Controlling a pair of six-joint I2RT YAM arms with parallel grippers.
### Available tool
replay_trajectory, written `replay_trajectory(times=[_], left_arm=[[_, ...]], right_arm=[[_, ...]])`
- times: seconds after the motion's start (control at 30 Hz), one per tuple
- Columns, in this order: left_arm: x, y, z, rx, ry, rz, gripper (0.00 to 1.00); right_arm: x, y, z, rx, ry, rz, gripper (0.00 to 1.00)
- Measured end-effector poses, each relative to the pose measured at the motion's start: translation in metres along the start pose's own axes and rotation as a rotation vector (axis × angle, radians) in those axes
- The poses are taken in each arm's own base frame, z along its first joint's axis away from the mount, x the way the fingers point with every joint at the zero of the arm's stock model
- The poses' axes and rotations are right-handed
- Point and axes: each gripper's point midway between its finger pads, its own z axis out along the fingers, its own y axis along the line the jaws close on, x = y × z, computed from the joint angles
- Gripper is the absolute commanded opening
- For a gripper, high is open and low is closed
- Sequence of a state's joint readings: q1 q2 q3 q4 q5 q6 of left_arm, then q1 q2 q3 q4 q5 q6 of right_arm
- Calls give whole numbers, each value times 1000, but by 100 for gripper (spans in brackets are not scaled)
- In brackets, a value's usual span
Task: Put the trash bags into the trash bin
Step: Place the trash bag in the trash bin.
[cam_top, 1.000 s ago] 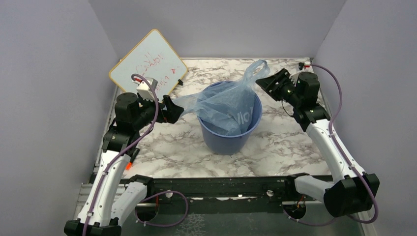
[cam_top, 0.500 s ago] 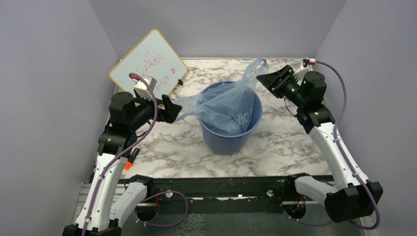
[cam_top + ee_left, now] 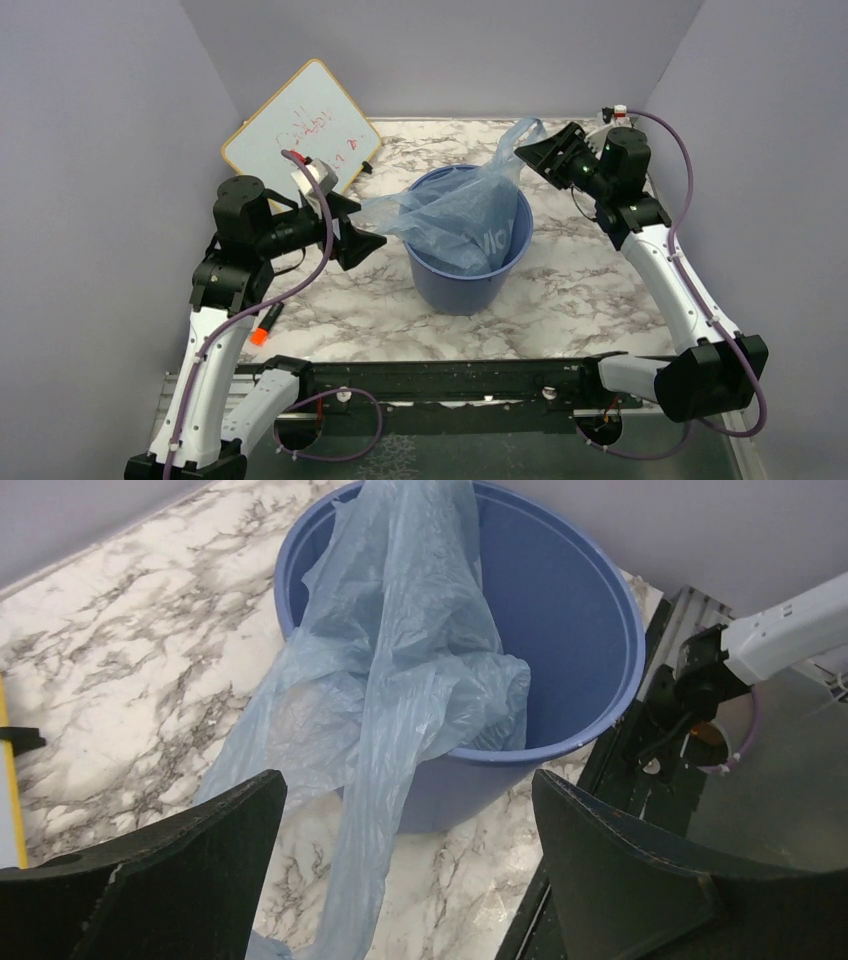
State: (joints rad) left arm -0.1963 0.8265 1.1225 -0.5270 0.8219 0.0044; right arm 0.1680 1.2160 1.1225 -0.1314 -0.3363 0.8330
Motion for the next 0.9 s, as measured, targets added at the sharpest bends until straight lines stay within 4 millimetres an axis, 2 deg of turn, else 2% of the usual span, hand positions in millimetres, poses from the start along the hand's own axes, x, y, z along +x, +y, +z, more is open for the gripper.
replay_trajectory(times=[0.27, 0.43, 0.83, 0.9], left_arm=[[23, 3, 13, 79, 85, -42, 88], [25, 0, 15, 95, 96, -40, 86], [38, -7, 26, 136, 141, -60, 74], [40, -5, 28, 127, 150, -63, 67]], right_arm=[[-1, 0, 7, -1, 22, -20, 46], [2, -4, 8, 15, 36, -26, 39], [6, -10, 9, 33, 50, -29, 4], [6, -10, 8, 35, 49, -32, 1]])
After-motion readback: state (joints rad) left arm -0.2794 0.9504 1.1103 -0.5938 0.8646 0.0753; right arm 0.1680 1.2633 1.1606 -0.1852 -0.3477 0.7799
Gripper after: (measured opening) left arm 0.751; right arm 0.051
